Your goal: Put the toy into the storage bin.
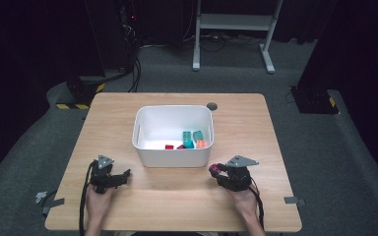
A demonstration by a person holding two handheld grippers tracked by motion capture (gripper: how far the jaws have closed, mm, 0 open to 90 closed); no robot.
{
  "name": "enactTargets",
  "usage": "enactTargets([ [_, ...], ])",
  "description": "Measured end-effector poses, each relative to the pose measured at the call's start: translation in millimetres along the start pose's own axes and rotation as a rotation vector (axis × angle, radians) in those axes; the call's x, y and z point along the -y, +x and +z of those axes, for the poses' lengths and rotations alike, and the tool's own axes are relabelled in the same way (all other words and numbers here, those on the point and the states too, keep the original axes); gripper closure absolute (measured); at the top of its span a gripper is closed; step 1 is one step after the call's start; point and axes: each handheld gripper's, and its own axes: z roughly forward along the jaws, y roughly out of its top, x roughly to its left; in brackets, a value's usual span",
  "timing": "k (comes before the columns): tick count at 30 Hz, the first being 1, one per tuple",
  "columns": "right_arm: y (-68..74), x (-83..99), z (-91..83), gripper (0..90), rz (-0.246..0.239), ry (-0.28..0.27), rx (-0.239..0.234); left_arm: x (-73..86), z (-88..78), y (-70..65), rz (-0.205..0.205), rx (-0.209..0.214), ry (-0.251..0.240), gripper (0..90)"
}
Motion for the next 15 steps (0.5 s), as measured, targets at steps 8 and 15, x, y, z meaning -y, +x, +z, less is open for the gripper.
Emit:
enactTargets([
  [8,-3.6,-8.2,-7.3,58.8,0.003,-0.012,0.002,0.0,0.0,0.0,0.0,0.0,0.0,14.6],
  [15,-7.1,-13.5,-13.4,58.8,-0.004,-0.032,0.005,0.0,0.0,0.0,0.0,0.0,0.0,14.6],
])
